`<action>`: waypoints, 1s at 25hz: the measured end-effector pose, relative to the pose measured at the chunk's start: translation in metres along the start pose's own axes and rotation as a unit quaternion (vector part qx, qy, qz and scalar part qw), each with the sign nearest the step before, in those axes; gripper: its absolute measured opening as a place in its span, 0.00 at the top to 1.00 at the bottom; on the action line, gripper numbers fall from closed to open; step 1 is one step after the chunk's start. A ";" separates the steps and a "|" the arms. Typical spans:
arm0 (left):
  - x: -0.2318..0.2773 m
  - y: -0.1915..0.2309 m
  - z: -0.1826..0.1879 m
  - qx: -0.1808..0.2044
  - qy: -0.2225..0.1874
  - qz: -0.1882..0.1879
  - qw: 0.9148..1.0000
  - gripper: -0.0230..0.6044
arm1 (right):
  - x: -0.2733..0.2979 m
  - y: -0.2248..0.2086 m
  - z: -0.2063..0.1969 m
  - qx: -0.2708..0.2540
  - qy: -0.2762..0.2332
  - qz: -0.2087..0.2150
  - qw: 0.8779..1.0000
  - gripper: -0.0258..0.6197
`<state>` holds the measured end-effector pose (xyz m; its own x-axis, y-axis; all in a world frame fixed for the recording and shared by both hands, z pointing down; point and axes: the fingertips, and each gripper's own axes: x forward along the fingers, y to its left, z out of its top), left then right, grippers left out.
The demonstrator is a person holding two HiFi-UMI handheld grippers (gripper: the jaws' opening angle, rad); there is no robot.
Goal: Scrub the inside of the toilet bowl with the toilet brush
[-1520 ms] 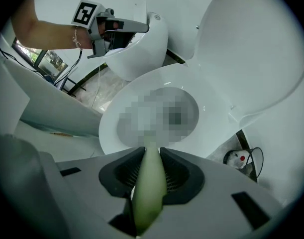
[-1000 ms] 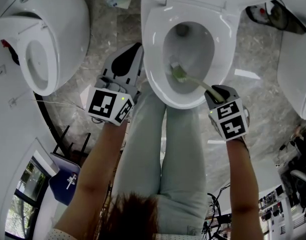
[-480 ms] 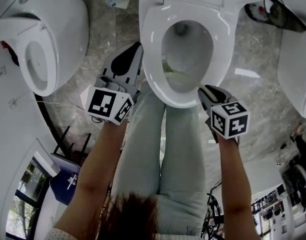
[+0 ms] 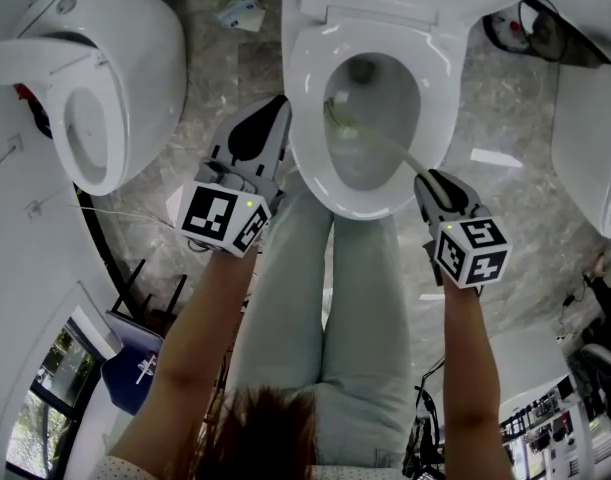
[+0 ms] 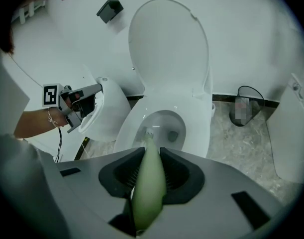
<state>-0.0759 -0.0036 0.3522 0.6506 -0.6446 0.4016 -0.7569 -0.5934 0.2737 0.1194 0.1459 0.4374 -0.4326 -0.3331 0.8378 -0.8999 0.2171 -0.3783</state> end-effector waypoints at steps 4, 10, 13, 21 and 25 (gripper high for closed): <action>-0.010 -0.015 0.021 0.006 -0.004 -0.006 1.000 0.96 | -0.040 -0.006 0.009 -0.002 -0.027 -0.019 0.999 0.79; -0.020 -0.033 0.068 0.001 -0.026 0.001 1.000 0.96 | -0.097 -0.002 0.043 -0.034 -0.091 -0.051 0.994 0.79; -0.028 -0.048 0.102 0.007 -0.043 -0.004 0.999 0.96 | -0.124 0.007 0.062 -0.040 -0.118 -0.059 0.990 0.79; -0.064 -0.086 0.162 0.038 -0.046 -0.032 0.998 0.96 | -0.186 0.043 0.106 -0.142 -0.143 -0.084 0.976 0.79; -0.083 -0.096 0.188 0.028 -0.055 -0.029 0.998 0.96 | -0.212 0.052 0.124 -0.172 -0.157 -0.097 0.968 0.79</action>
<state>-0.0459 0.0161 0.1286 0.6977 -0.6560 0.2879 -0.7158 -0.6549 0.2425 0.1574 0.1139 0.1916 -0.3018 -0.6493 0.6981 -0.9174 0.3970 -0.0273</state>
